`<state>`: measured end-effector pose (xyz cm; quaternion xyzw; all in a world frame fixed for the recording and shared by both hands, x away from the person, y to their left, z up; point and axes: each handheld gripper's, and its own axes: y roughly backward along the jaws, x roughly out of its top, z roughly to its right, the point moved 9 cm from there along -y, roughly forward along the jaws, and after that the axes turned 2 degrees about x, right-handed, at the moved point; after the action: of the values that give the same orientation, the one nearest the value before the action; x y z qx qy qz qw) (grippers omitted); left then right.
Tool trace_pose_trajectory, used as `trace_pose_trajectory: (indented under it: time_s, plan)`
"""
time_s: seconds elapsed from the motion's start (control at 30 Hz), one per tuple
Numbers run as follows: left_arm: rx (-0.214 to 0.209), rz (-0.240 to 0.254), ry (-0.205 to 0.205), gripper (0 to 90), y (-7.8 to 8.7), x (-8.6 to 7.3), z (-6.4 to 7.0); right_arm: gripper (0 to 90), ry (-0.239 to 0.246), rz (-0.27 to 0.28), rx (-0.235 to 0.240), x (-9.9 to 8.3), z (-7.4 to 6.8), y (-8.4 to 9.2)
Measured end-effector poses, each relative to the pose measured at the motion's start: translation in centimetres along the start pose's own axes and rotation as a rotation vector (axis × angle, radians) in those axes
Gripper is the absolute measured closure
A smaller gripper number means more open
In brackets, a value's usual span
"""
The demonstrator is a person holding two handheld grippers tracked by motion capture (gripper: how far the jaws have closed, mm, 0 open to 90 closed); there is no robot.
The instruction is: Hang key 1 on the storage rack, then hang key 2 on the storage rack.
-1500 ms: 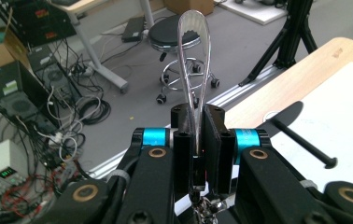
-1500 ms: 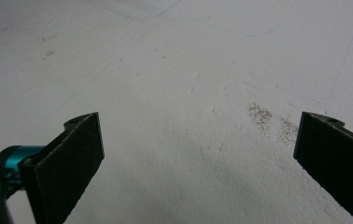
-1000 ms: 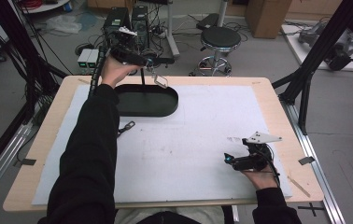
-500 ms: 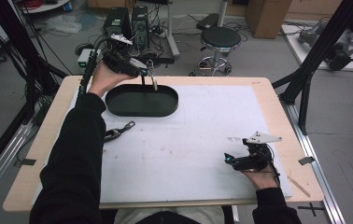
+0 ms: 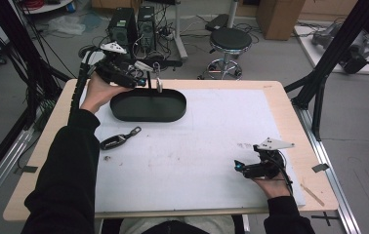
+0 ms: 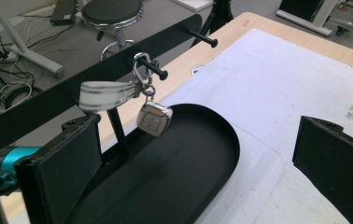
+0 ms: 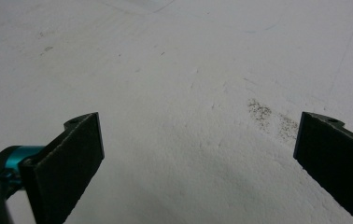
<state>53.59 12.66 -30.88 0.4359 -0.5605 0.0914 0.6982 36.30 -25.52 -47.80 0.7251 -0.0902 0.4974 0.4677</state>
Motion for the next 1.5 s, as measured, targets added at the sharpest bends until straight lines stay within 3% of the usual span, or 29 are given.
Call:
trace_pose_trajectory:
  time_s: [0.27,0.63,1.07,1.5]
  plan:
    - [-0.002,-0.007,0.024,1.7,1.1,-2.0,-0.3,0.8,-0.001,0.001,0.000,0.0,-0.1,0.1]
    - [-0.006,-0.057,0.021,1.7,1.9,-6.7,0.1,0.8,-0.001,-0.002,-0.003,-0.1,-0.1,0.1]
    - [-0.036,-0.082,0.018,1.7,1.7,-8.9,0.9,0.8,-0.002,-0.005,-0.003,-0.1,0.0,0.1]
    - [-0.031,-0.123,0.026,1.7,1.4,-11.2,0.8,0.8,-0.005,-0.007,-0.005,-0.2,-0.1,0.2]
